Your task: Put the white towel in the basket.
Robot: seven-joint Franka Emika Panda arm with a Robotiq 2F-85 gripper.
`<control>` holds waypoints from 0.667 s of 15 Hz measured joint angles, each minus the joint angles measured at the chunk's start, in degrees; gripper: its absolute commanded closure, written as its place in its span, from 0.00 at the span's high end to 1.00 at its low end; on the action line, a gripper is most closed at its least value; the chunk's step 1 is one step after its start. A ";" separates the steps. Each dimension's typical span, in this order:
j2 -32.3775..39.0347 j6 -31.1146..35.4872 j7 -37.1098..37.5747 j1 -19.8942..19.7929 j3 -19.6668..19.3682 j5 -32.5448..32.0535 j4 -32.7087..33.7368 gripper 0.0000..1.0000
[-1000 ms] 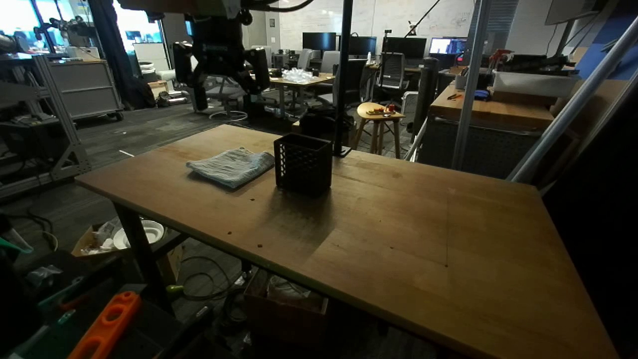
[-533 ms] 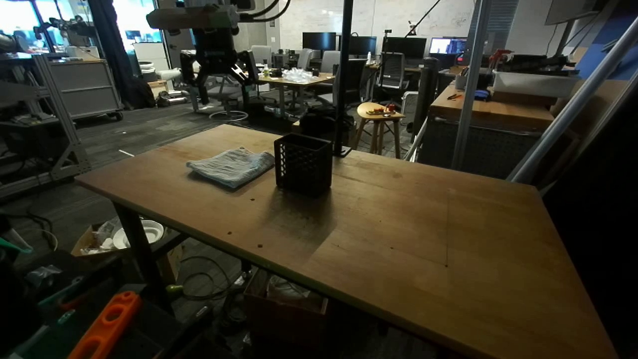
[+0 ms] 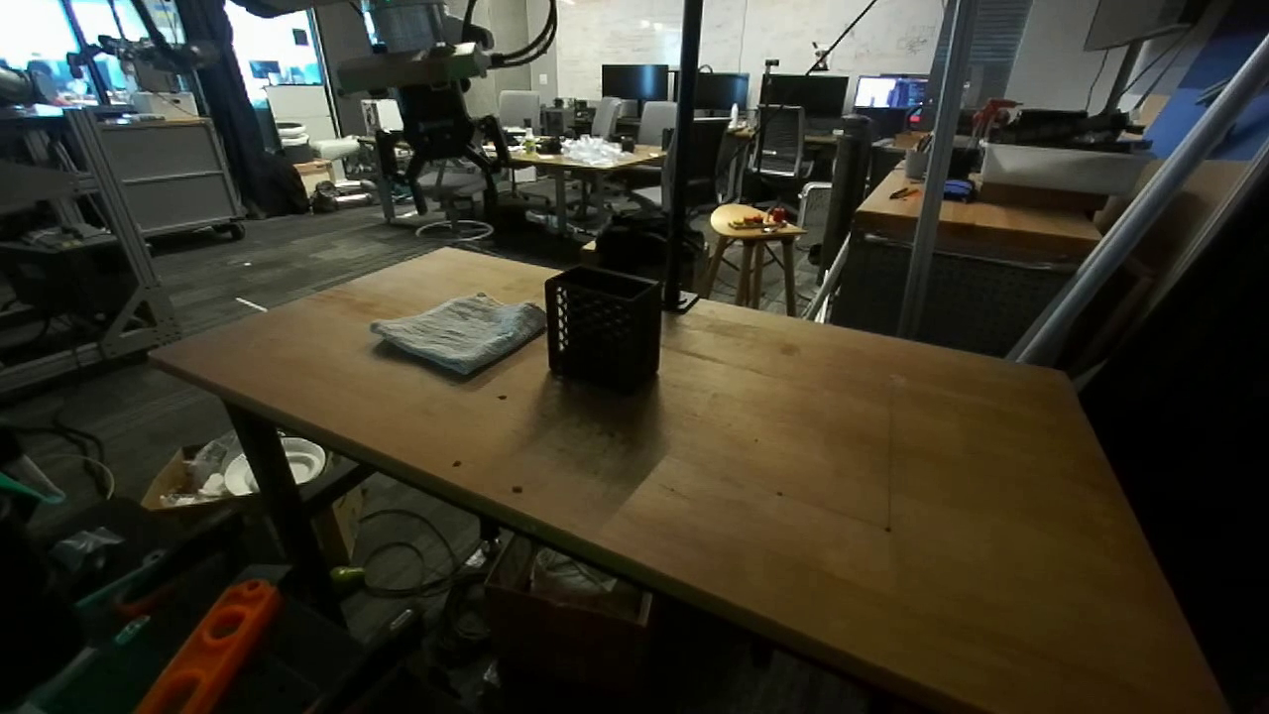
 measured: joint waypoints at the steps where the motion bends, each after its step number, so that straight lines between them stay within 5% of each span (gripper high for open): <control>1: 1.46 0.37 -0.58 0.00 0.00 -0.34 1.23 1.00; 10: 13.70 3.35 -7.16 -0.03 0.14 -0.50 10.94 1.00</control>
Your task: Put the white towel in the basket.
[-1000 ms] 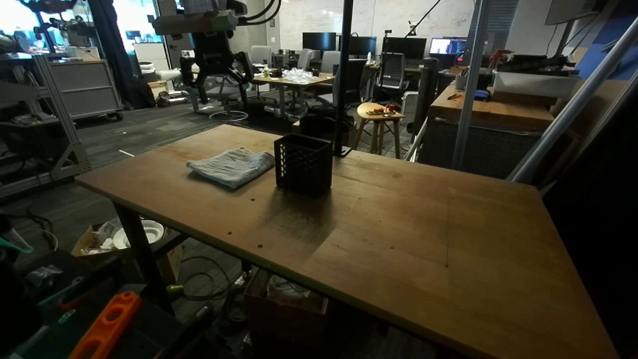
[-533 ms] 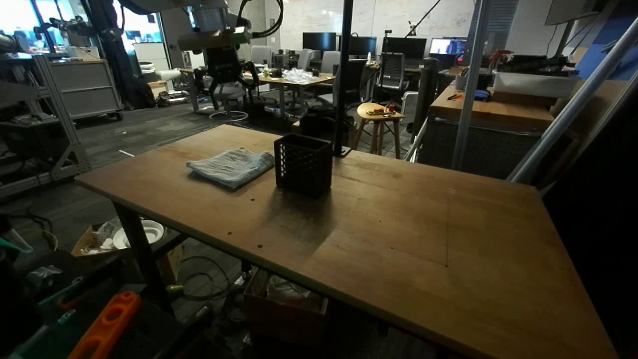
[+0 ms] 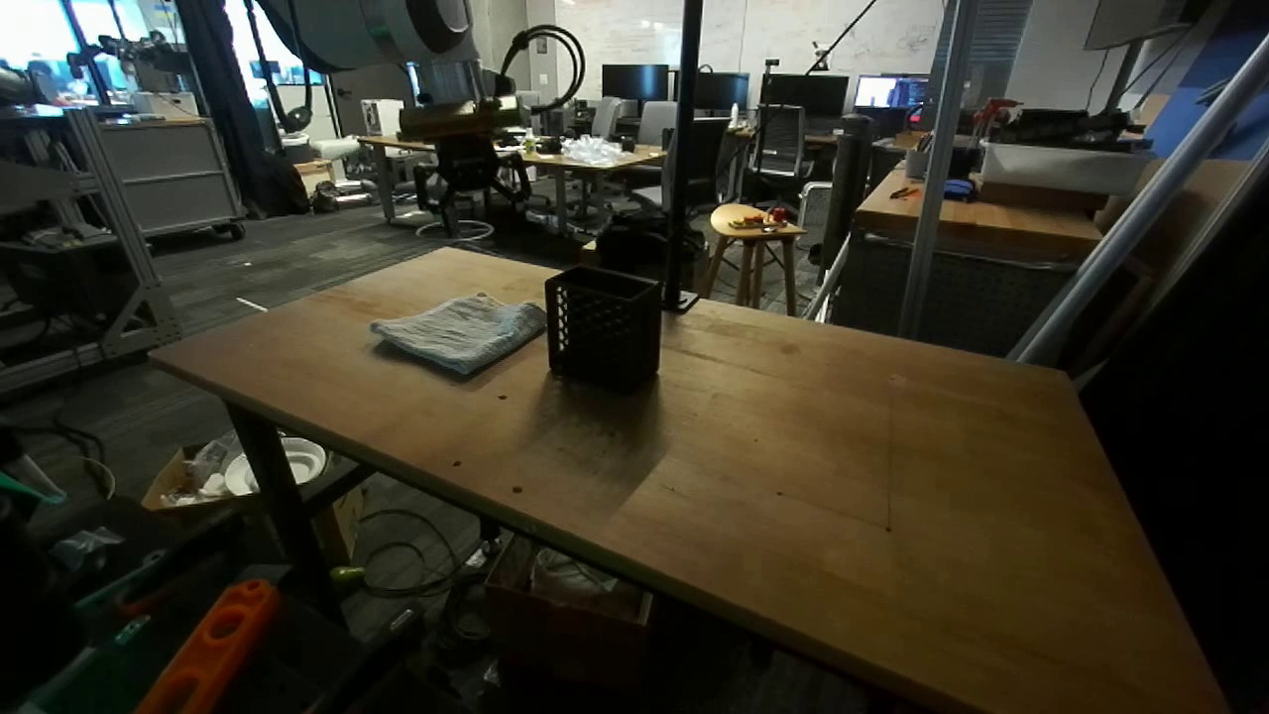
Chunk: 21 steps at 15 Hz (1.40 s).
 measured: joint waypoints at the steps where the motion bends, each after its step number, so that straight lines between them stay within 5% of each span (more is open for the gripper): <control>1: 1.23 0.11 -0.61 0.00 0.10 0.08 0.81 1.00; 21: 14.80 0.34 -3.14 0.87 2.95 0.14 6.91 1.00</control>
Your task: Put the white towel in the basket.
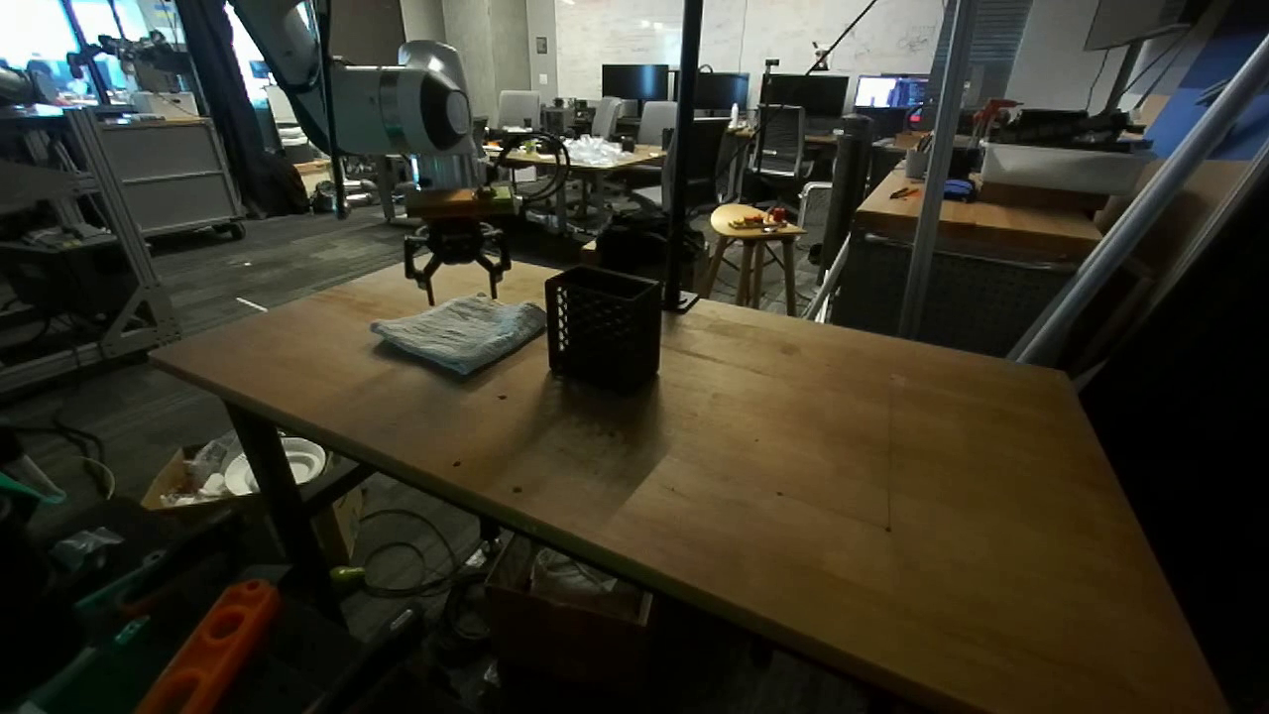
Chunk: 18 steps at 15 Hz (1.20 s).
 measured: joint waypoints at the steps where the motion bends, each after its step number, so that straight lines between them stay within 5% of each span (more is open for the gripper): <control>1: 0.60 0.00 -0.05 0.08 0.01 0.00 0.31 1.00; 13: 6.06 0.30 -0.20 0.21 0.13 0.28 1.92 1.00; 14: 6.07 0.30 -0.18 0.21 0.18 0.38 1.92 0.75; 18: 6.16 0.30 0.25 0.42 0.64 0.73 1.79 0.50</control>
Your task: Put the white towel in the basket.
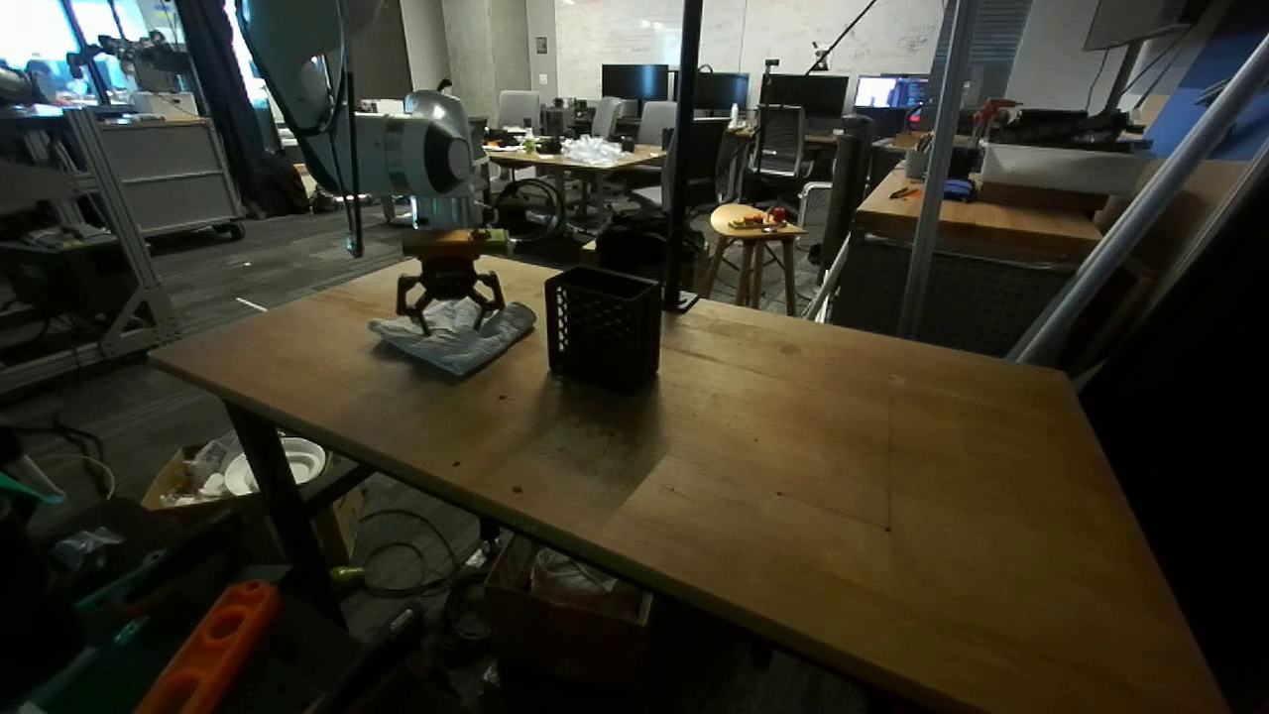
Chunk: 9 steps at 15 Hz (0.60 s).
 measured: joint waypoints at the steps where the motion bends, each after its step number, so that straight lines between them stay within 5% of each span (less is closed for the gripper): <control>1: 0.03 0.00 0.09 0.14 0.13 0.06 -0.03 0.43; 6: 0.05 0.02 0.11 0.32 0.20 0.07 0.08 0.06; 9: 0.05 0.44 0.11 0.02 0.19 0.07 0.05 0.06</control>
